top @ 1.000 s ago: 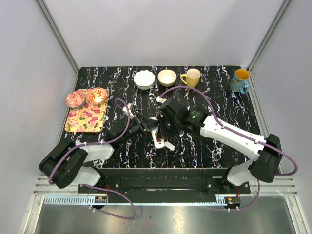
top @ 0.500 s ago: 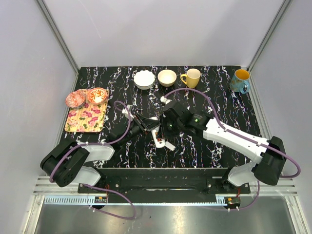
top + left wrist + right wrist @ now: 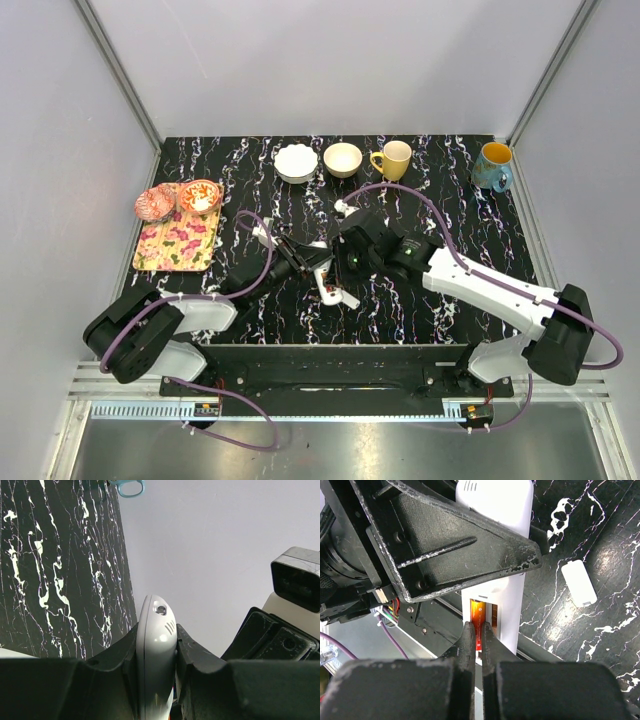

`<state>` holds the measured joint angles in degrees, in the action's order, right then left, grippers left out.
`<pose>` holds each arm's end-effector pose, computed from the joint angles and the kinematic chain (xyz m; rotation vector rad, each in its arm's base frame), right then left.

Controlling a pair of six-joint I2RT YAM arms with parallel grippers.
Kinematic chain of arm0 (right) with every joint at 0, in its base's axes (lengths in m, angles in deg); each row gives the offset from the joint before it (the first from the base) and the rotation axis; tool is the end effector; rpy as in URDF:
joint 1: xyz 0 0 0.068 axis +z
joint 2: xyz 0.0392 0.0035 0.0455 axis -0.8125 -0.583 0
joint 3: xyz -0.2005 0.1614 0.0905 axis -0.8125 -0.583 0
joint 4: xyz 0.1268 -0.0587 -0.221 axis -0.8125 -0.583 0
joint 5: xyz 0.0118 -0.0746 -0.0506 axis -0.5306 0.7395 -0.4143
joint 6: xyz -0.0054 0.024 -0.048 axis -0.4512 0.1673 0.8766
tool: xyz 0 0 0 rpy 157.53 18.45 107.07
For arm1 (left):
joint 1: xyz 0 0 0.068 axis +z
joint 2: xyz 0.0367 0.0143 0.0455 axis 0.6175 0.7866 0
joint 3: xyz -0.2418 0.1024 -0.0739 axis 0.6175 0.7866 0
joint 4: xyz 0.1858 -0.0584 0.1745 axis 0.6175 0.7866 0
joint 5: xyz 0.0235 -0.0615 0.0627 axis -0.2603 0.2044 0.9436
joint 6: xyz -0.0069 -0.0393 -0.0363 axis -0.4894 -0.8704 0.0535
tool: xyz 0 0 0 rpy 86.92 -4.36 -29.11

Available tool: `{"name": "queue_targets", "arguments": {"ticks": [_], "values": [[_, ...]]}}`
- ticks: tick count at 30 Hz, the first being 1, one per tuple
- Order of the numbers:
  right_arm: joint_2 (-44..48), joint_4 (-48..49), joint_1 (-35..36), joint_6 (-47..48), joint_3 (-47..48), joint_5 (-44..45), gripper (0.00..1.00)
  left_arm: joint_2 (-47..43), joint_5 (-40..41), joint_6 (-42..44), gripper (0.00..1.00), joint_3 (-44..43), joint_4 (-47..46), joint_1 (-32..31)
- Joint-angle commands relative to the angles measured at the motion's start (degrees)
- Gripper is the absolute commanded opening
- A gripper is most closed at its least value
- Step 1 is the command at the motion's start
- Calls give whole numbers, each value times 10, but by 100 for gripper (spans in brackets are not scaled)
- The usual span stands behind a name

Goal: Load the batteries into the remote control
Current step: Load the battery into the remote control.

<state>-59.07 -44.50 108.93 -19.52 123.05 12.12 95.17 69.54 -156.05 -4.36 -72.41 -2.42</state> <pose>0.1710 0.2442 0.3062 -0.4011 2.5071 0.7930 0.1856 -0.1678 0.1897 -0.4672 1.8141 -1.7407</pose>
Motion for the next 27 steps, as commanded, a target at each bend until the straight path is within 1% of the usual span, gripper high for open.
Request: {"name": "queue_targets", "arguments": {"ticks": [1,8,12,15,17,18,21,27], "values": [[-15,143,-5,-27,-9,44,0,-26,-43,-58,0,-42,-155,-51],[-21,168,-7,-29,-16,22,0,-20,-44,-59,0,-50,-161,-70],[-17,192,-9,-26,-28,19,0,7,-42,-81,0,-50,-230,-81],[-10,217,-9,-29,-45,32,0,19,-37,-95,0,-48,-263,-86],[1,244,-8,-35,-65,36,0,17,-27,-94,0,-44,-267,-88],[6,249,-9,-35,-69,51,0,11,-19,-91,0,-41,-267,-88],[12,259,-10,-35,-80,56,0,2,-3,-83,0,-31,-267,-88],[0,271,-10,-37,-84,37,0,4,19,-81,0,-23,-290,-88]]}}
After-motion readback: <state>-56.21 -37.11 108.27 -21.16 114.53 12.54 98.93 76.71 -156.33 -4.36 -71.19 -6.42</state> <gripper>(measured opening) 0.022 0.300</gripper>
